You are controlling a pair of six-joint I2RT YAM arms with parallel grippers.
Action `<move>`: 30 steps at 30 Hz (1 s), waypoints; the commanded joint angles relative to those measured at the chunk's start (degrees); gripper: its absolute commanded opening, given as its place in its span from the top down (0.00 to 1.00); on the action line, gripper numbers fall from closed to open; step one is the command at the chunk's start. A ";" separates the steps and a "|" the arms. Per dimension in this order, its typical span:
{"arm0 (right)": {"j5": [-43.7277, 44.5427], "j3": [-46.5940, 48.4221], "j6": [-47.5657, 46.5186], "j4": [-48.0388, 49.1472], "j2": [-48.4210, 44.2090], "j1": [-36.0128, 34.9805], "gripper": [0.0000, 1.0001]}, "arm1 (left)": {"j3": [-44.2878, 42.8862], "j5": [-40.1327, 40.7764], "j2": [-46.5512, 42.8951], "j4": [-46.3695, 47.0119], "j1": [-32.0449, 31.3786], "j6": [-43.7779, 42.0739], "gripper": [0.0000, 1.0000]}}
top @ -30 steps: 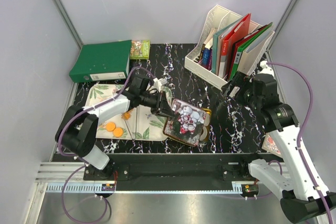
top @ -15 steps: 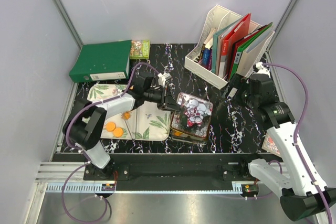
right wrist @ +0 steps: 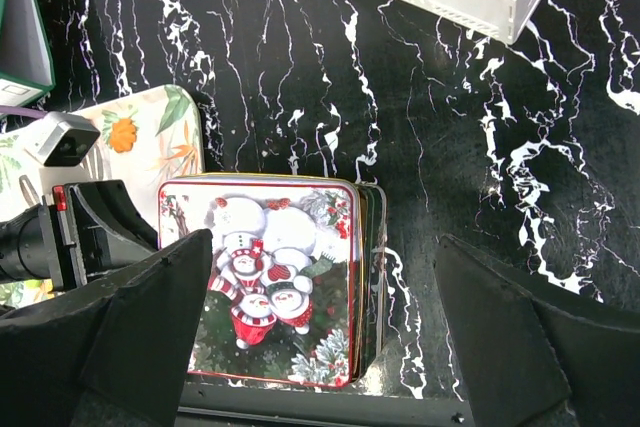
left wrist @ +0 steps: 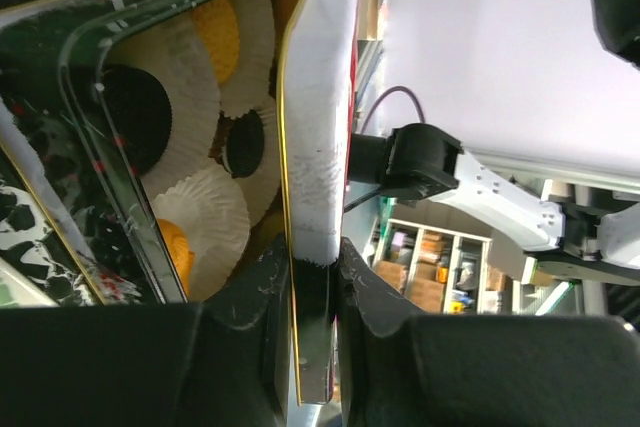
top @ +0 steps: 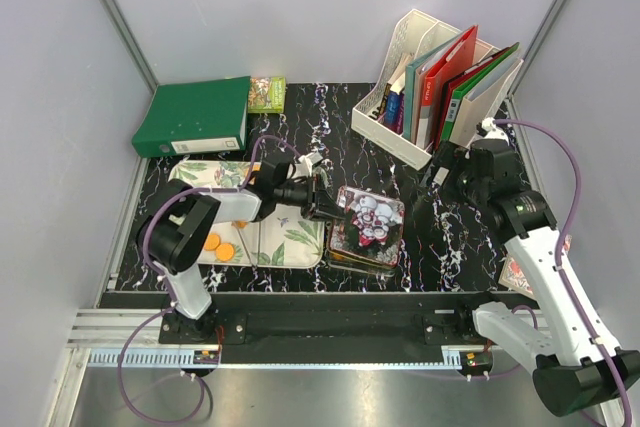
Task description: Pack the cookies
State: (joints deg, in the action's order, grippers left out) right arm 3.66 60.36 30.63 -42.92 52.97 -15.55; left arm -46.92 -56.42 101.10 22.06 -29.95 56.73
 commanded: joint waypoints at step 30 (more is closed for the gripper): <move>-6.20 -6.39 -0.93 3.19 1.43 -0.27 0.00 | -1.16 1.14 1.56 -5.36 -0.19 -5.75 0.74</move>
State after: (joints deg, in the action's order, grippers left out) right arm 0.47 54.74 30.59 -41.58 53.82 -15.55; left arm -46.41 -56.55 104.20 21.58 -30.09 55.16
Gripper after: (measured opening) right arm 0.994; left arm 0.242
